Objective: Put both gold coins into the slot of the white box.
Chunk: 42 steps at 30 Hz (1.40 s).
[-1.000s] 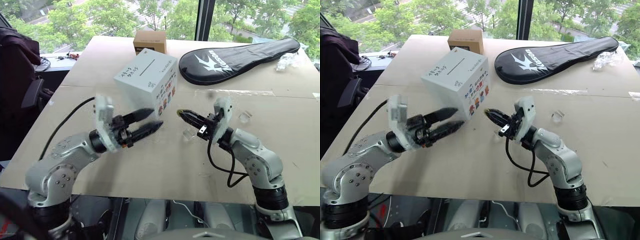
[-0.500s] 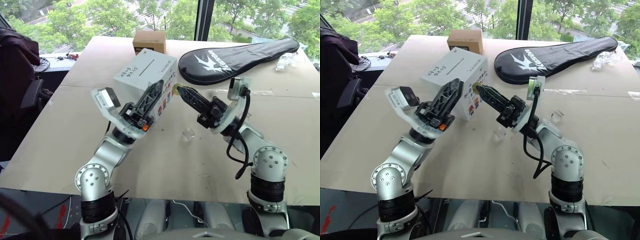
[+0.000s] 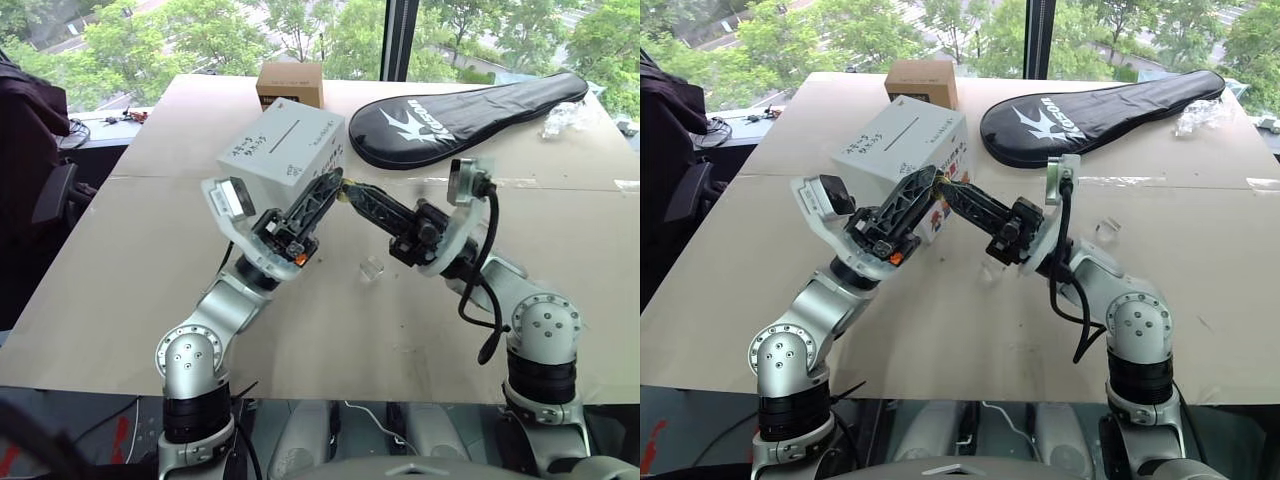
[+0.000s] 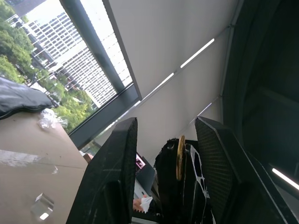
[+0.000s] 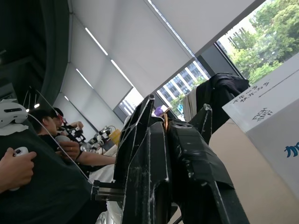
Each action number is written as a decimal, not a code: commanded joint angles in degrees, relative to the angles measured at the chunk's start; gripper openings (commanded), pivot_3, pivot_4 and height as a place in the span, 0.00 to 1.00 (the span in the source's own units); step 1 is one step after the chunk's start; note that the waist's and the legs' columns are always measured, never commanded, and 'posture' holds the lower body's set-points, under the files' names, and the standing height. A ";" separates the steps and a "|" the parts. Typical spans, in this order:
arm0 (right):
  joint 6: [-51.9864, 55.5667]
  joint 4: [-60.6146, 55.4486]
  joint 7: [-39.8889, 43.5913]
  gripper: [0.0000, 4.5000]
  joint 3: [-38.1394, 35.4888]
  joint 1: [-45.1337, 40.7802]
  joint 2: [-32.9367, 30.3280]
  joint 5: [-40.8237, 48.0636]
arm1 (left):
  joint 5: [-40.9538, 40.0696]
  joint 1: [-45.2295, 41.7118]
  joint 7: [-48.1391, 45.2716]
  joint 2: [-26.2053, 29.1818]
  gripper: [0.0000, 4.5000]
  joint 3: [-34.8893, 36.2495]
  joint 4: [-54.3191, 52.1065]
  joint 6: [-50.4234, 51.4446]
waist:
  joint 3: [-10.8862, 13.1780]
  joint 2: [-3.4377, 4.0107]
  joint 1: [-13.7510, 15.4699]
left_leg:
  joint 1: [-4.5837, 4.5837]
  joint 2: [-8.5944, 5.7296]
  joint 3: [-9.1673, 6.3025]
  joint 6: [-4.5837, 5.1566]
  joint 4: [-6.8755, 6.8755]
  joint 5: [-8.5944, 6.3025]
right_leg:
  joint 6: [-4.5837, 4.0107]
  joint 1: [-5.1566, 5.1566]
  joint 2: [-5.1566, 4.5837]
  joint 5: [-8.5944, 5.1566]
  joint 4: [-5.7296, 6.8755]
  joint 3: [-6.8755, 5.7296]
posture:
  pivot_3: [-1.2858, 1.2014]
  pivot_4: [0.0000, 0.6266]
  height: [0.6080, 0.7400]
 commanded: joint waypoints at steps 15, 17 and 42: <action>-1.18 -2.23 -2.10 0.28 1.60 -1.65 -1.54 3.91 | -3.04 0.58 -1.14 1.19 0.00 -2.10 -1.47 -0.62 | 0.00 0.00 0.03 | -0.01 0.00 0.01 0.00 0.00 0.00 | 0.00 0.00 -0.01 0.00 -0.02 0.01 | 0.52 0.24 1.00; -1.96 -2.47 -2.68 0.48 1.05 -1.33 -1.52 3.81 | -1.88 -0.17 -0.46 1.29 0.00 -1.20 -0.90 -1.87 | 0.00 0.00 0.02 | -0.01 0.00 0.01 0.00 0.00 0.00 | 0.00 0.00 -0.01 0.00 -0.03 0.02 | 0.52 0.24 1.00; -14.64 3.12 26.18 0.70 -2.59 -7.86 -28.87 -25.58 | 48.84 -30.15 4.63 26.09 0.00 -6.76 24.19 2.15 | 0.10 -0.10 0.20 | -0.10 0.06 0.03 -0.08 -0.09 0.04 | 0.06 -0.06 -0.09 -0.03 -0.15 -0.01 | 0.52 0.24 1.00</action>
